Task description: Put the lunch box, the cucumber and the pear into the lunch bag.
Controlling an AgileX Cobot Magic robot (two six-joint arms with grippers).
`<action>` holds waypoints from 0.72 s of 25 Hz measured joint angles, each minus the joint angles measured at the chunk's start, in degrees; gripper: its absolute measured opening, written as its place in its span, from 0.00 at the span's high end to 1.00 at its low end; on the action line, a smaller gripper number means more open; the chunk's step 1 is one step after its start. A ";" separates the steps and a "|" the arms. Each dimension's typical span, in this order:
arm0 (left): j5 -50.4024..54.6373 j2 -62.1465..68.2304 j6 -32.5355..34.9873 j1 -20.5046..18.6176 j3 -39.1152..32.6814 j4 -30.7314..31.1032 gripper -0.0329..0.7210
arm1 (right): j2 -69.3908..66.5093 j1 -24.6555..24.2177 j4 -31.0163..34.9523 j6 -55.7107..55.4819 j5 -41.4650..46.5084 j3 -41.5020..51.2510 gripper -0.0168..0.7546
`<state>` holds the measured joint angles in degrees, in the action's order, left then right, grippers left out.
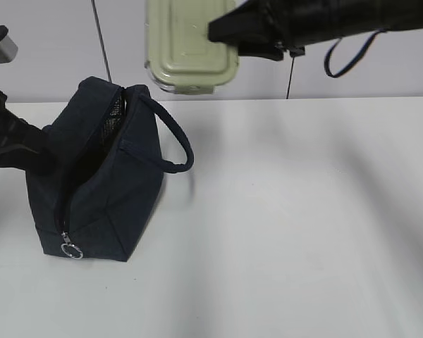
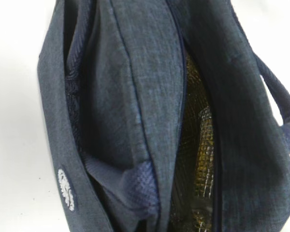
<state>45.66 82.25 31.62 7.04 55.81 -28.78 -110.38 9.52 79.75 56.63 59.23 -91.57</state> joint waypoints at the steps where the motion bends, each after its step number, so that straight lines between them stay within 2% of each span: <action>1: 0.00 0.00 0.00 0.00 0.00 -0.05 0.98 | -0.26 1.97 -0.09 0.00 -1.33 -1.49 0.54; 6: 0.00 0.00 0.00 0.00 0.00 -0.05 0.98 | -2.36 10.65 -0.22 2.95 -9.59 -5.08 0.54; 9: 0.00 0.00 0.00 0.00 0.00 -0.05 0.98 | -4.13 13.60 0.63 5.86 -13.23 -5.48 0.54; 13: 0.00 0.00 0.00 0.00 0.00 -0.05 0.98 | -6.35 14.41 1.29 8.26 -14.63 -5.74 0.54; 18: 0.00 0.00 0.00 0.00 0.00 -0.05 0.98 | -7.27 14.41 -6.82 8.03 -15.44 -5.84 0.54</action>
<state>45.66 82.25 31.62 7.04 55.81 -28.83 -117.65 23.93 72.92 64.66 43.79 -97.41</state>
